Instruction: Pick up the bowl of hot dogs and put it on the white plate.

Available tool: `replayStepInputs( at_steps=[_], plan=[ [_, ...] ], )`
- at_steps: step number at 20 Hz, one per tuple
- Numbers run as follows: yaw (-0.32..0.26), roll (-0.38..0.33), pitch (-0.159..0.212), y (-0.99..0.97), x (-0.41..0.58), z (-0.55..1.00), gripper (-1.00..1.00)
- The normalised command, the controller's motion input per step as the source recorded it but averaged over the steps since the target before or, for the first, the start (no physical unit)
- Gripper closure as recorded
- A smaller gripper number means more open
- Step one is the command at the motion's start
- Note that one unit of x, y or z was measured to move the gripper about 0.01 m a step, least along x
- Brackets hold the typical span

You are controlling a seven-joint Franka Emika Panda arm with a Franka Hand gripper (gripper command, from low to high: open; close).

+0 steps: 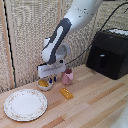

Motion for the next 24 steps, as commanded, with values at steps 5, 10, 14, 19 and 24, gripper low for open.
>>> replayStepInputs(
  at_steps=[5,10,14,19,24],
  plan=[
    [0.000,-0.007,-0.005,0.00,-0.033,-0.01,1.00],
    [0.003,0.028,-0.080,-0.04,-0.035,0.51,1.00],
    [0.013,0.098,-0.011,-0.06,-0.069,0.92,1.00],
    [0.033,0.139,0.006,-0.01,-0.061,0.82,1.00],
    [0.019,0.155,0.042,0.40,-0.074,0.66,1.00]
  ],
)
